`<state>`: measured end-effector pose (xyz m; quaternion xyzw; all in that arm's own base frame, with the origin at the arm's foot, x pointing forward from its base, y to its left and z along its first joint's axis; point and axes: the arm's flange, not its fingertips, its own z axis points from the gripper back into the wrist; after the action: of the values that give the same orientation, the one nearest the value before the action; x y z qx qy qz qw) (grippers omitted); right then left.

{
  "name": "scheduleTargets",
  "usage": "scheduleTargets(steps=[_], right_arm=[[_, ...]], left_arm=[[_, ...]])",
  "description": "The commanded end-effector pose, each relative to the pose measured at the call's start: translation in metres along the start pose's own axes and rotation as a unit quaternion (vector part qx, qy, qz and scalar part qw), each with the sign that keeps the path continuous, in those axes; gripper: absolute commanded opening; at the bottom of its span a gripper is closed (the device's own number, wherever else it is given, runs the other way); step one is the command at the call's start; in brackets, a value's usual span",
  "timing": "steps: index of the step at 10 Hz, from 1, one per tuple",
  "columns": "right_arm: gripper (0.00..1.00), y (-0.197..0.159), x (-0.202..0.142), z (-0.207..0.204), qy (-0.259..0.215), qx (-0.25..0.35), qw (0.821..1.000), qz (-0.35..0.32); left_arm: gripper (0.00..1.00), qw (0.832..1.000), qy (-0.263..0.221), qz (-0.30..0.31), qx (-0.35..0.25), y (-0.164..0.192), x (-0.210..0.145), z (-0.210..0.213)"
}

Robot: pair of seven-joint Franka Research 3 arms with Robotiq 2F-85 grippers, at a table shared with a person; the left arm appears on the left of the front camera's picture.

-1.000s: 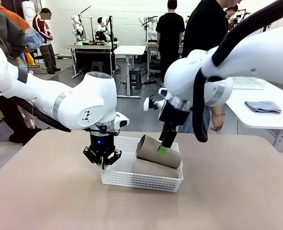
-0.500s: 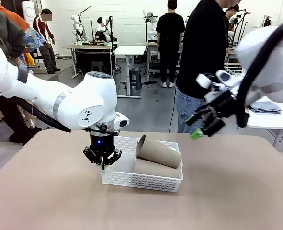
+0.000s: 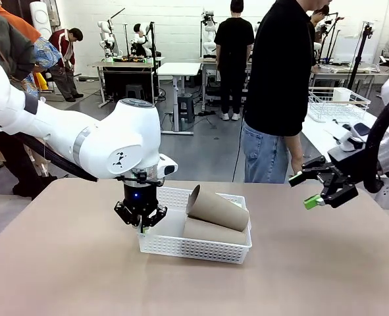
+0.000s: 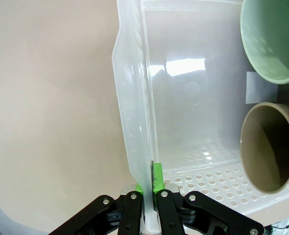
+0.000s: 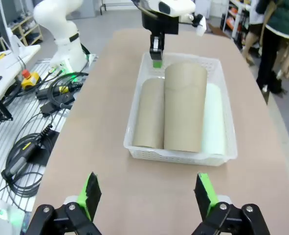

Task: Clean and organize the cups into the basket.
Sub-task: Pick up the Reusable plastic cup from the right side of the table and stack it inside the Organizing basket in the center of the table, then move the Organizing basket back to the left side of the table.

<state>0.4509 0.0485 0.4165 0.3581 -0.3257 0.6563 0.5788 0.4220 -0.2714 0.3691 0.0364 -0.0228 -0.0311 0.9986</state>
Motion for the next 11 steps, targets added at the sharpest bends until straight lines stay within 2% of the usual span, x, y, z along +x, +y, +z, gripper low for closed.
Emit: scheduleTargets(steps=[1,11], right_arm=[[1.00,-0.0007,0.0053,-0.0069,0.013,-0.002,1.000,-0.018],[1.00,-0.0007,0.0053,-0.0069,0.013,-0.002,1.000,-0.018]], left_arm=[[0.00,1.000,-0.002,0.000,0.002,-0.0006,-0.0017,0.0008],[0.00,1.000,-0.002,0.000,0.002,-0.0006,-0.0017,0.0008]])
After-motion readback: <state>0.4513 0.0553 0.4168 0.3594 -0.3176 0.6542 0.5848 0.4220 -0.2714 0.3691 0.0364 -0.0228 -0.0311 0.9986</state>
